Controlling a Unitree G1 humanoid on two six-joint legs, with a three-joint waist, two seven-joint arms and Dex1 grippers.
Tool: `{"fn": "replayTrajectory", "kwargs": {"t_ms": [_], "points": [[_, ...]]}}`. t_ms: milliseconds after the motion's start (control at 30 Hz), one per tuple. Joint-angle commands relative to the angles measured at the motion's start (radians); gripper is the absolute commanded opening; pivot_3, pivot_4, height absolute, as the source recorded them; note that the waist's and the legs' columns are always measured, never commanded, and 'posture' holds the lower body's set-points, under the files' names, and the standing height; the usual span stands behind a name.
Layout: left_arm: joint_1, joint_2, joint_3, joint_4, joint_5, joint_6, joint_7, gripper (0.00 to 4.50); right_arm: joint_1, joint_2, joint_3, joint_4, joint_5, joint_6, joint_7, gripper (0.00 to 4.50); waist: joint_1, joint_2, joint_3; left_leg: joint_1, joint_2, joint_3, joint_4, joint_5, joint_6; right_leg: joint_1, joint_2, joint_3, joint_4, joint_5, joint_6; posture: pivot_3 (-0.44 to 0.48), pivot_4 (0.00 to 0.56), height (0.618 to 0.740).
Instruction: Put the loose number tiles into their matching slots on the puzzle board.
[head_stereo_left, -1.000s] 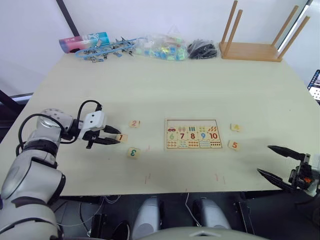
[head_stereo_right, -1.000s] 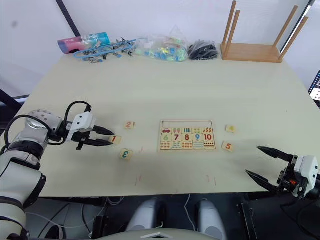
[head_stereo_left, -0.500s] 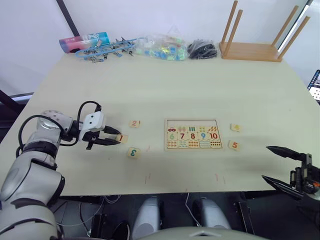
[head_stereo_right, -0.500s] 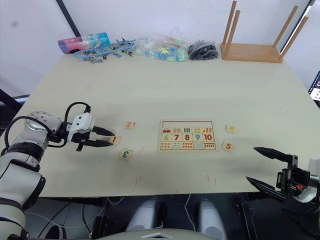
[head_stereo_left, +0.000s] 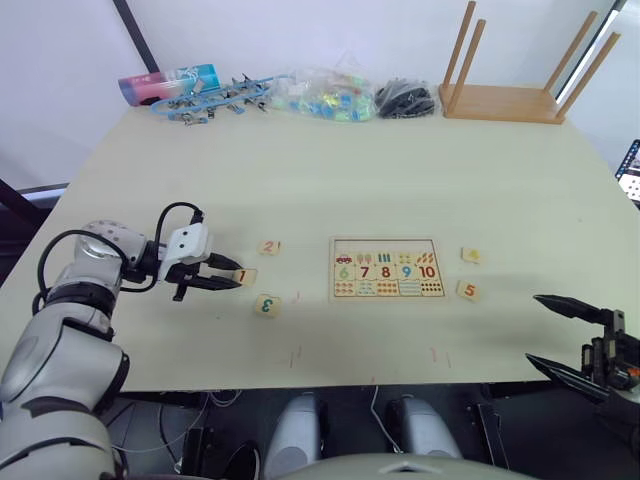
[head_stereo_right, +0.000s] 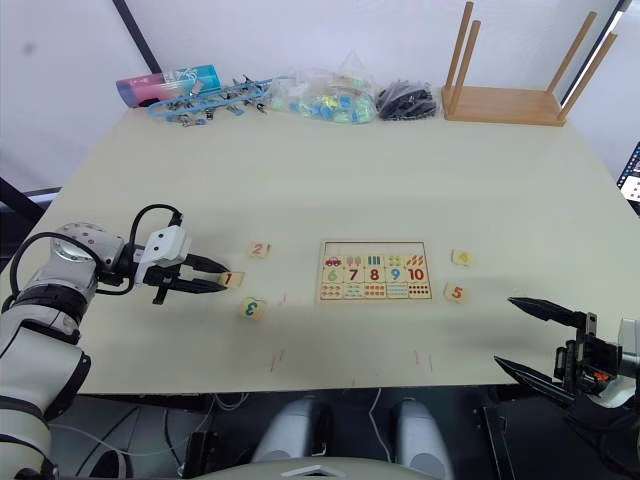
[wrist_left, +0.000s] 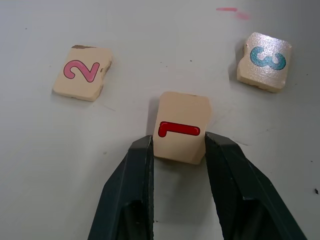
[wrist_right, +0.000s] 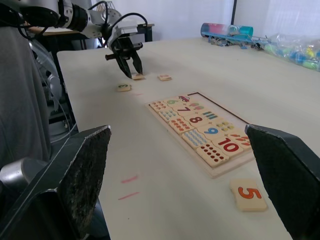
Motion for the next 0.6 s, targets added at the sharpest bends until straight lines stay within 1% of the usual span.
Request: {"fn": "replayTrajectory", "kwargs": {"t_ms": [33,133,200,300,467,600], "points": [[0.019,0.025,-0.011,-0.031,-0.025,0.022,-0.029,1.02,-0.007,0.004,-0.028,-0.009,0.003,-0.02,0.01,4.5,0.0,0.0,0.0,0.0,0.0,0.0,0.0,0.0,0.0,0.0,0.0,0.0,0.0,0.0,0.0,0.0,0.15,0.737],[0.023,0.036,0.002,-0.056,-0.043,0.043,-0.029,1.02,-0.009,0.01,-0.024,-0.007,-0.003,-0.027,0.009,4.5,0.0,0.0,0.0,0.0,0.0,0.0,0.0,0.0,0.0,0.0,0.0,0.0,0.0,0.0,0.0,0.0,0.15,0.737],[0.031,0.056,0.016,-0.119,-0.079,0.087,-0.029,1.02,-0.011,0.016,-0.025,-0.009,-0.008,-0.032,0.003,4.5,0.0,0.0,0.0,0.0,0.0,0.0,0.0,0.0,0.0,0.0,0.0,0.0,0.0,0.0,0.0,0.0,0.15,0.737],[0.035,0.062,0.068,-0.206,-0.109,0.186,-0.029,1.02,-0.009,0.023,-0.028,-0.014,-0.017,-0.037,-0.006,4.5,0.002,-0.001,0.001,-0.001,0.001,-0.001,0.0,0.0,0.0,0.0,0.0,0.0,0.0,0.0,0.0,0.0,0.15,0.737],[0.055,0.059,0.172,-0.369,-0.07,0.345,-0.029,1.02,-0.007,0.032,-0.024,-0.032,-0.033,-0.039,-0.048,4.5,0.0,-0.001,0.001,-0.001,0.0,0.0,0.001,0.0,0.0,0.0,0.0,-0.001,0.0,0.0,0.0,0.0,0.15,0.737],[0.066,0.056,0.225,-0.528,-0.017,0.511,0.048,1.02,-0.012,0.033,-0.018,-0.049,-0.044,-0.027,-0.087,4.5,0.0,0.0,0.001,-0.001,0.0,0.0,0.0,0.0,0.0,0.0,0.001,0.0,0.0,0.0,0.0,0.0,0.15,0.737]]}}
